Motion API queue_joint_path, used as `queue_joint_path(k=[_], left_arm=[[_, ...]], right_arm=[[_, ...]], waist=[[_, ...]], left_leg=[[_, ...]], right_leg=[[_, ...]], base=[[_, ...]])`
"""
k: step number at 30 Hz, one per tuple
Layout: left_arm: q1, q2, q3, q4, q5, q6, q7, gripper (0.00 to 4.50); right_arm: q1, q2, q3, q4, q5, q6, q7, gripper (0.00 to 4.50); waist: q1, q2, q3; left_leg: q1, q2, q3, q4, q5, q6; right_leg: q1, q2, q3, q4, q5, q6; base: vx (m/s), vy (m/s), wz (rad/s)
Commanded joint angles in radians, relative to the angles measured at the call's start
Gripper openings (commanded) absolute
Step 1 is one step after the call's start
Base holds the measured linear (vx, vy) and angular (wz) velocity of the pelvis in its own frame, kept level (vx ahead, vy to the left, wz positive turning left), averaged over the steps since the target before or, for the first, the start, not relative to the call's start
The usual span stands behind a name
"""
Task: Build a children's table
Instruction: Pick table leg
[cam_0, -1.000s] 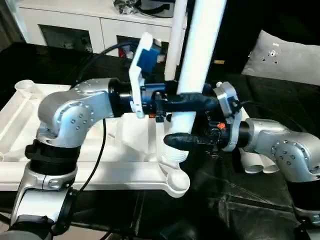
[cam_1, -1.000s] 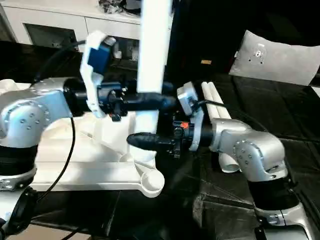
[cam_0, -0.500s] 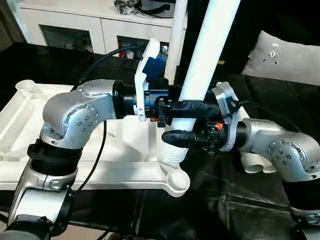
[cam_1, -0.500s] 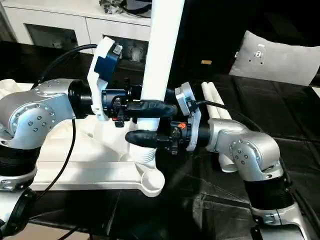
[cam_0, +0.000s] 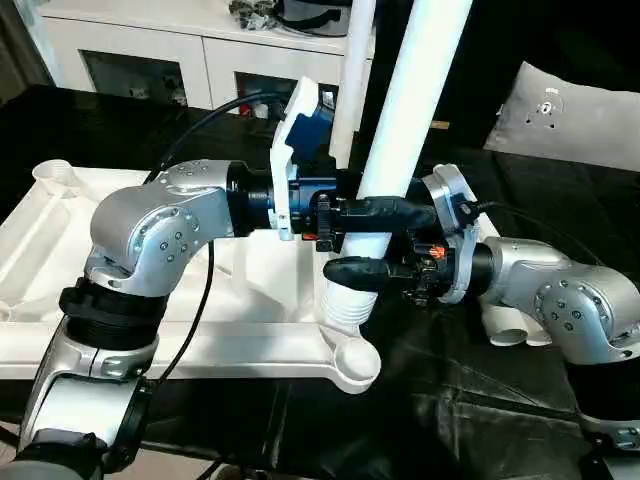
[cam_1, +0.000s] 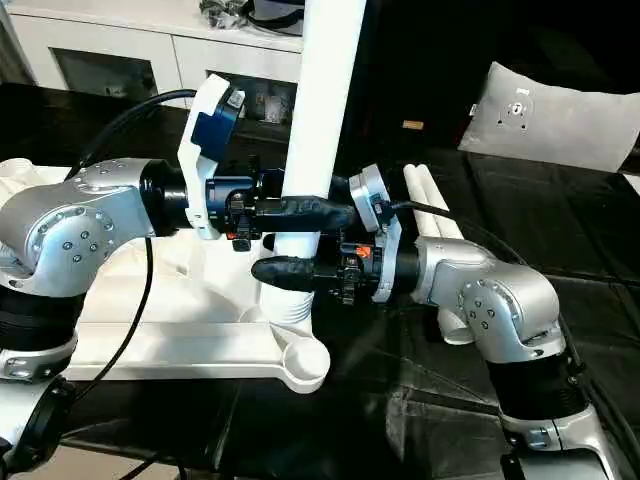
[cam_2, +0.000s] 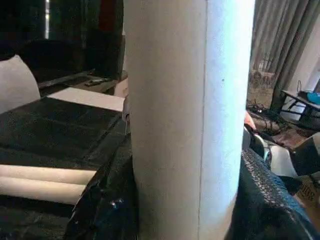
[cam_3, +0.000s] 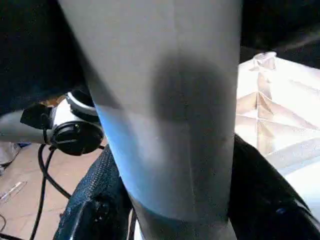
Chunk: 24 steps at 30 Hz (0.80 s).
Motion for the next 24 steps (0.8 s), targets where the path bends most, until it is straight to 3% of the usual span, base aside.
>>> queue_joint_path(k=[1,5,6,8,11,12,14,17,20,22,23,24], left_arm=[[0.001,0.008,-0.008,-0.072,-0.041,0.019,-0.039,2.46],[0.013,0.008,-0.012,-0.092,-0.059,0.046,-0.034,2.66],[0.016,0.005,-0.011,-0.094,-0.059,0.042,-0.032,2.97],[0.018,-0.007,0.002,-0.095,-0.078,0.049,-0.023,2.97],[0.028,-0.045,0.047,-0.109,-0.168,0.101,0.002,3.27],[0.036,-0.059,0.059,-0.118,-0.203,0.116,0.011,3.47],[0.042,-0.071,0.067,-0.125,-0.228,0.128,0.019,3.52],[0.072,-0.152,0.112,-0.134,-0.337,0.133,0.078,3.86],[0.086,-0.219,0.138,-0.125,-0.381,0.118,0.137,4.21],[0.093,-0.248,0.118,-0.125,-0.336,0.102,0.164,4.39],[0.100,-0.265,0.076,-0.128,-0.254,0.093,0.191,4.39],[0.101,-0.264,0.072,-0.129,-0.248,0.091,0.190,4.45]], right_arm=[[0.002,0.001,-0.009,0.009,0.005,0.008,-0.010,2.09],[0.004,0.009,-0.010,0.017,-0.001,0.016,-0.030,2.04],[0.007,0.013,-0.012,0.016,0.001,0.018,-0.037,1.99],[0.015,0.017,-0.012,0.012,0.001,0.018,-0.042,1.99],[0.037,0.032,-0.017,0.003,0.008,0.018,-0.058,1.97],[0.045,0.040,-0.023,0.001,0.015,0.019,-0.067,1.96],[0.051,0.047,-0.028,0.001,0.021,0.022,-0.074,1.96],[0.079,0.072,-0.038,-0.005,0.030,0.025,-0.101,1.96],[0.100,0.091,-0.037,-0.011,0.029,0.024,-0.125,1.96],[0.113,0.107,-0.032,-0.014,0.018,0.012,-0.146,1.96],[0.124,0.125,-0.023,-0.017,-0.006,-0.015,-0.173,1.96],[0.124,0.126,-0.022,-0.016,-0.008,-0.016,-0.176,1.96]], waist=[[0.001,0.014,-0.070],[0.000,0.015,-0.068],[0.000,0.015,-0.068],[0.001,0.016,-0.069],[0.003,0.014,-0.069],[0.006,0.027,-0.072],[0.003,0.017,-0.071],[0.005,0.021,-0.069],[0.006,0.022,-0.069],[0.005,0.023,-0.068],[0.004,0.023,-0.067],[0.004,0.022,-0.065]], left_leg=[[0.026,0.051,-0.011,-0.064,-0.104,-0.034],[0.027,0.051,-0.011,-0.066,-0.111,-0.038],[0.027,0.051,-0.011,-0.066,-0.114,-0.040],[0.028,0.051,-0.010,-0.066,-0.119,-0.044],[0.025,0.051,-0.010,-0.066,-0.112,-0.045],[0.026,0.050,-0.013,-0.064,-0.113,-0.047],[0.025,0.048,-0.010,-0.065,-0.120,-0.044],[0.021,0.048,-0.010,-0.063,-0.111,-0.037],[0.023,0.050,-0.011,-0.064,-0.127,-0.036],[0.022,0.051,-0.013,-0.066,-0.127,-0.037],[0.024,0.051,-0.012,-0.067,-0.139,-0.040],[0.025,0.054,-0.012,-0.069,-0.151,-0.045]], right_leg=[[0.033,-0.082,0.041,-0.066,0.087,-0.250],[0.032,-0.081,0.041,-0.068,0.075,-0.247],[0.032,-0.082,0.041,-0.068,0.072,-0.248],[0.031,-0.082,0.041,-0.068,0.070,-0.249],[0.032,-0.082,0.041,-0.066,0.090,-0.255],[0.032,-0.083,0.040,-0.063,0.096,-0.255],[0.034,-0.082,0.041,-0.066,0.100,-0.259],[0.036,-0.084,0.041,-0.067,0.101,-0.261],[0.035,-0.082,0.041,-0.070,0.090,-0.261],[0.036,-0.083,0.041,-0.072,0.081,-0.252],[0.034,-0.083,0.042,-0.075,0.064,-0.245],[0.032,-0.084,0.043,-0.080,0.037,-0.233]], base=[[0.000,0.000,0.00],[0.000,0.000,0.00],[0.000,0.000,0.00],[0.000,0.000,0.00],[0.000,0.000,0.00],[0.000,0.000,0.00],[0.000,0.000,0.00],[0.000,0.000,0.00],[0.000,0.000,0.00],[0.000,0.000,0.00],[0.000,0.000,0.00],[0.000,0.000,0.00]])
